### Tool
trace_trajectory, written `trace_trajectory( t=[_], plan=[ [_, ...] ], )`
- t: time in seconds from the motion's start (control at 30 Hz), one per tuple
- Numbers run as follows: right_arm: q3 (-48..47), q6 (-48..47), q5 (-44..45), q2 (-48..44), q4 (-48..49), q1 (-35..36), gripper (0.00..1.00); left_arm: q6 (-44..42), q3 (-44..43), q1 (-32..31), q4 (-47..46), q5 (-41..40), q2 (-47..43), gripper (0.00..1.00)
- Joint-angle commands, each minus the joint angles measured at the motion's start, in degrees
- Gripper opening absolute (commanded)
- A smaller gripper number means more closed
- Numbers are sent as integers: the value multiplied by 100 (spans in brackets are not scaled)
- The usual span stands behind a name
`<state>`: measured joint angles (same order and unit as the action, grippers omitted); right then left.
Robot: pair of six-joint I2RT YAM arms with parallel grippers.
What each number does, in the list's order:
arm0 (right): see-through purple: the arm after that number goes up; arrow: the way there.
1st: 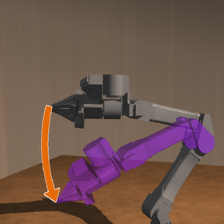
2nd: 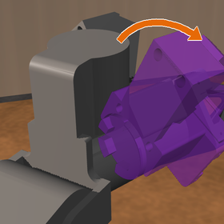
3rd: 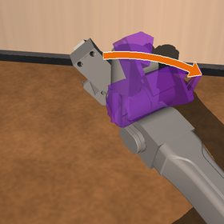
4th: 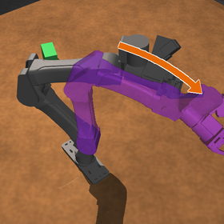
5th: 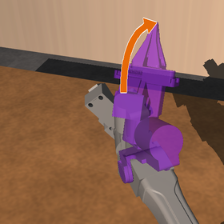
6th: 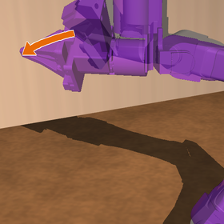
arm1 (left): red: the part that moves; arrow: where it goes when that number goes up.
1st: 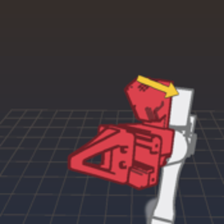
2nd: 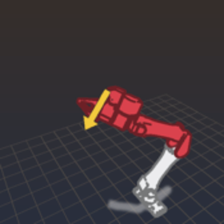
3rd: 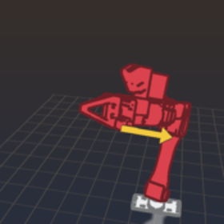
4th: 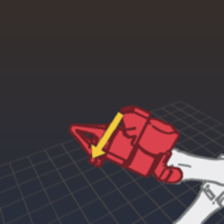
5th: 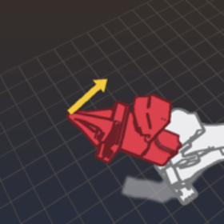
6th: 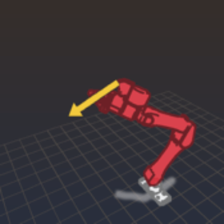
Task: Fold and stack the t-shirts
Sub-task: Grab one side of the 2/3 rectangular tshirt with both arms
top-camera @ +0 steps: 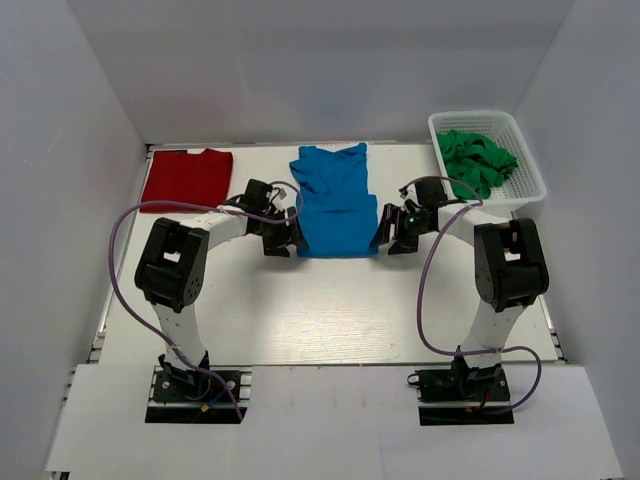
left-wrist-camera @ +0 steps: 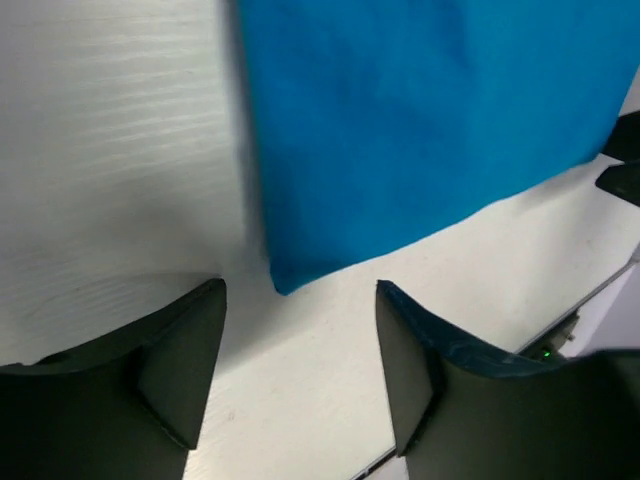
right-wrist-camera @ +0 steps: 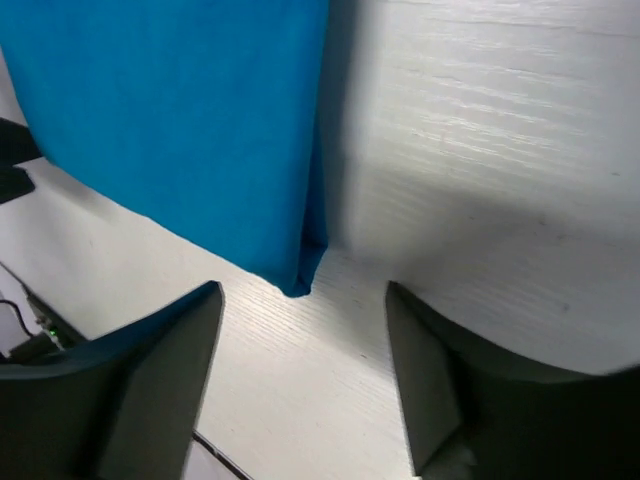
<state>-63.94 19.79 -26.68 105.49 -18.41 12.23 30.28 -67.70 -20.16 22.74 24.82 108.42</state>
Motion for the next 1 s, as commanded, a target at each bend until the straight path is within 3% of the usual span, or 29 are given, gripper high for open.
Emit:
trace_trajectory(
  t=[0.0, 0.07, 0.1, 0.27, 0.37, 0.4, 0.5, 0.57, 0.67, 0.83, 0.97],
  plan=[
    [101, -28, -409, 50, 444, 16, 69, 91, 205, -154, -516, 295, -155, 71],
    [268, 121, -452, 68, 593, 25, 64, 92, 205, -216, -516, 243, -32, 63],
    [329, 148, -522, 59, 672, -10, 61, 92, 205, -216, -516, 243, -32, 55],
    [383, 253, -690, 129, 891, 60, 58, 92, 337, -278, -569, 138, 21, 43],
    [269, 323, -742, 296, 962, 51, 46, 153, 276, -278, -569, 85, 91, 28],
    [233, 350, -786, 392, 954, 69, 37, 214, 275, -278, -569, 85, 152, 23],
    [137, 341, -875, 437, 972, 69, 22, 268, 222, -330, -726, 85, 206, 0],
    [145, 324, -725, 419, 972, 69, 0, 320, 222, -330, -780, 137, 206, 0],
    [75, 184, -707, 166, 718, 52, 0, 320, 275, -330, -833, 189, -4, 0],
    [57, -247, -769, -432, -362, 43, 0, 242, 713, -383, -342, 374, -1100, 0],
    [48, -634, -1303, -1432, -1435, 52, 0, 136, 873, -436, 622, 1094, -1988, 0]
  ],
)
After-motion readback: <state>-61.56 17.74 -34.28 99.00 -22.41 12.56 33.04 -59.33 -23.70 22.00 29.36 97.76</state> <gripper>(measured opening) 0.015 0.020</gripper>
